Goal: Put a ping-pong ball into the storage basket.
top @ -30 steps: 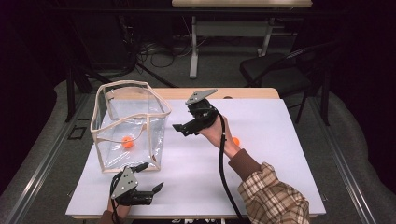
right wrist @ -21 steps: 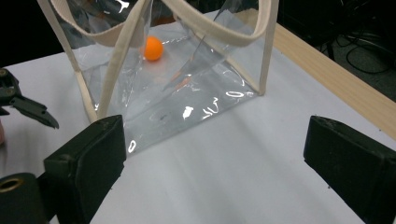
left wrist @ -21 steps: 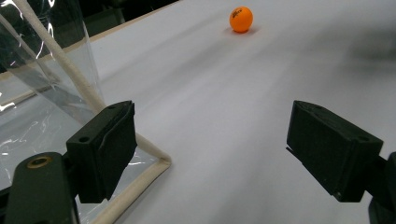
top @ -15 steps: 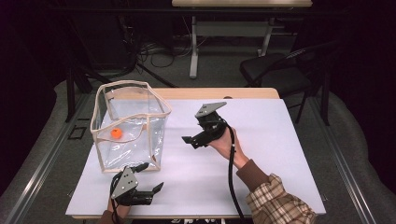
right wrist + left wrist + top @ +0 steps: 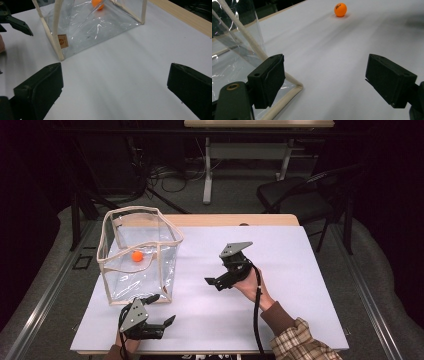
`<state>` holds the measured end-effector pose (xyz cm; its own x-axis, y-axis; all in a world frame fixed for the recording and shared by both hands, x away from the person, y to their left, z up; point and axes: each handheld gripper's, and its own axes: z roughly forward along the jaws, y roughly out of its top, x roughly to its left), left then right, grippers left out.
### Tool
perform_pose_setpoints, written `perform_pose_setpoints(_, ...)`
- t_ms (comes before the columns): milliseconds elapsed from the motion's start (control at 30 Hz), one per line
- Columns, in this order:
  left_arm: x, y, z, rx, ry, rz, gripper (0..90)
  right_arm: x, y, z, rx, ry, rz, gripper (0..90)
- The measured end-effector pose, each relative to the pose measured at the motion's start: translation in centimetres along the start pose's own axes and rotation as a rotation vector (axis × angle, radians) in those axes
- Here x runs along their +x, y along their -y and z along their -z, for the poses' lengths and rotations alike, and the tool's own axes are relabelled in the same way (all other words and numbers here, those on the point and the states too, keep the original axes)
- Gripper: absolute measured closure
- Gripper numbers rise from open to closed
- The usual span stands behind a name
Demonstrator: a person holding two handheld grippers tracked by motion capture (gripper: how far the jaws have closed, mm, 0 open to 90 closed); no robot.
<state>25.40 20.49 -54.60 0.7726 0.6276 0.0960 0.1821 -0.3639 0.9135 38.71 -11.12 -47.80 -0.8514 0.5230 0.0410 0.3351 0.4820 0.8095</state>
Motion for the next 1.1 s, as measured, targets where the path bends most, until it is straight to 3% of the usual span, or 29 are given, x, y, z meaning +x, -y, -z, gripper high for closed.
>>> perform_pose_setpoints(667, 0.0, 0.2, 0.1, 0.007, -0.008, 0.003, 15.9, 0.7, 4.1, 1.0, 0.044, 0.005, 0.006, 0.0)
perform_pose_setpoints(1100, -0.3, 0.1, 0.4, 0.008, -0.013, 0.000, 15.9, 0.8, 6.2, 2.1, 0.025, 0.046, 0.003, 0.0)
